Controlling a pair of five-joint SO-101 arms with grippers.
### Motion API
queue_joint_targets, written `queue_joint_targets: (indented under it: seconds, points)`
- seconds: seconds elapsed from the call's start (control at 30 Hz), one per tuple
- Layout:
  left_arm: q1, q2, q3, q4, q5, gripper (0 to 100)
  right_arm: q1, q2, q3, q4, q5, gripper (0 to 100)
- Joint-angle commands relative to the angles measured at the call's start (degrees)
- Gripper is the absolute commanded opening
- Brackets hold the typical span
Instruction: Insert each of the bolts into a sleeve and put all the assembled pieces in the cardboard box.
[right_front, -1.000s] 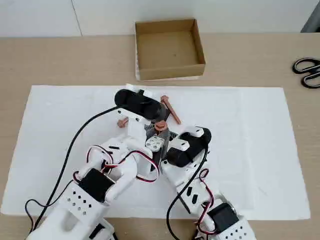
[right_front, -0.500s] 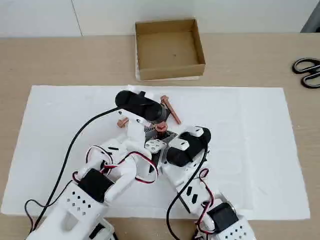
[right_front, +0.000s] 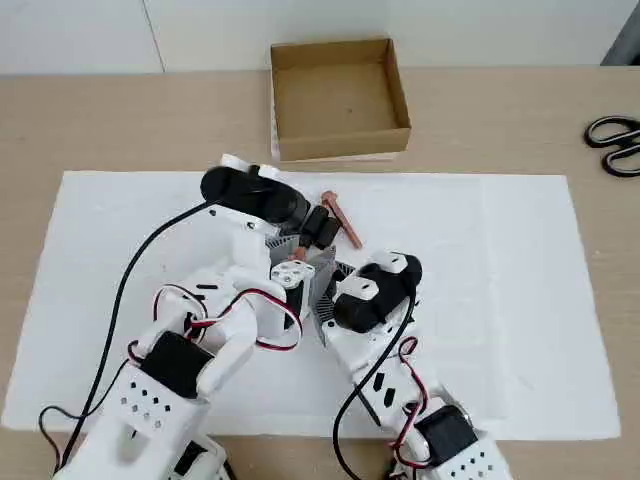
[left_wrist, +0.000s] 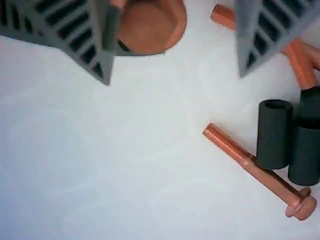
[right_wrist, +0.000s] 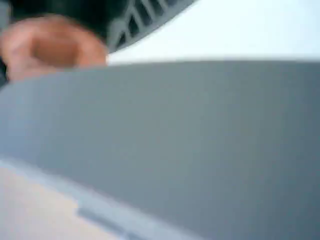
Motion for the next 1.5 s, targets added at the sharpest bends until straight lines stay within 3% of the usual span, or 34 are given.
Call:
queue_joint_targets:
  seconds: [0.0,0.2,0.43,0.63,0.87,1.0,1.17,1.47]
  points:
    - [-1.0,-1.2,-3.9,1.7,-0.4,16,0.1,-0.5,0.4,-0.2,-0.4,0.4]
    - [-10.2,-1.2,-9.4,5.5,-0.4,16,2.5,-0.5,0.4,-0.2,-0.4,0.4]
    - [-22.4,-1.1,-11.3,8.4,-1.1,16,15.9,0.0,0.4,-0.2,1.3,0.4]
    - [-32.6,-1.1,-10.2,10.6,-11.3,16,26.2,-0.4,-1.0,-0.7,11.2,0.4]
    - [-40.6,-1.1,-10.2,18.1,-17.1,16,32.7,2.5,-17.5,-0.1,12.6,0.4]
    - [-45.7,-1.1,-9.4,19.2,-19.3,16,32.8,16.7,-33.1,2.6,14.8,0.4]
    - [-49.3,-1.1,-7.6,19.1,-20.0,16,32.6,43.6,-56.1,2.9,11.9,0.4]
    - [-49.9,-1.1,-3.8,19.3,-20.0,16,30.4,88.8,-93.0,2.9,11.3,0.4]
